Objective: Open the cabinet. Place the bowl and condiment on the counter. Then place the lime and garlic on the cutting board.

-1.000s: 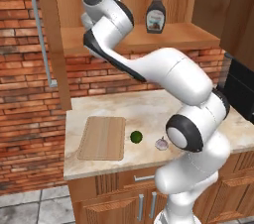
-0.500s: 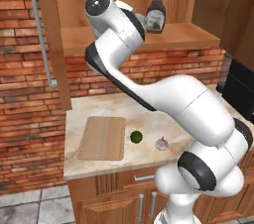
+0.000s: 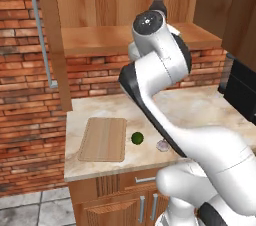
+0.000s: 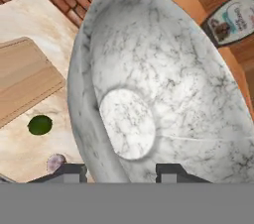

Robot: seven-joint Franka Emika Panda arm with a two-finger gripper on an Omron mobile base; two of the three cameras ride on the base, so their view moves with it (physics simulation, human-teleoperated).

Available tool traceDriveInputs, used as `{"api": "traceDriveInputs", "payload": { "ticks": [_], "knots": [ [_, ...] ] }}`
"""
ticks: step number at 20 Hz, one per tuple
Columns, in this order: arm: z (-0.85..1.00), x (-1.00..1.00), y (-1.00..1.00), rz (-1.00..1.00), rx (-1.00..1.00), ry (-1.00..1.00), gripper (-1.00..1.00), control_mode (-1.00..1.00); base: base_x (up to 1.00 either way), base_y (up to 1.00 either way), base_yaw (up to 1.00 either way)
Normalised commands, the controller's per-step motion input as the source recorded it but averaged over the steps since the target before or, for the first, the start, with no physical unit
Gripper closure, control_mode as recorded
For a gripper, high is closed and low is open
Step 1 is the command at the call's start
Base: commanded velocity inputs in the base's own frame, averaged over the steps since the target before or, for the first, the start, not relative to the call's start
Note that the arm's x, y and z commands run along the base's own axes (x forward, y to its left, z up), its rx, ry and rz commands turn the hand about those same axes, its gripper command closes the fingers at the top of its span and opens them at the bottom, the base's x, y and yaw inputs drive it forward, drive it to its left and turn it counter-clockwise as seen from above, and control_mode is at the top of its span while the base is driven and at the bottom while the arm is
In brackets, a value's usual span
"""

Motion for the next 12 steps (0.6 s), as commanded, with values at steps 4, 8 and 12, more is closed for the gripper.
{"api": "traceDriveInputs", "payload": {
  "ticks": [4, 8, 12],
  "knots": [
    [-0.95, -0.57, -1.00, 0.00, 0.00, 0.17, 1.00, -1.00, 0.00, 0.00, 0.00],
    [-1.00, -0.08, -1.00, 0.01, 0.00, 0.24, 1.00, -1.00, 0.00, 0.00, 0.00],
    [-1.00, 0.35, -0.83, 0.11, 0.00, 0.25, 1.00, -1.00, 0.00, 0.00, 0.00]
  ]
}}
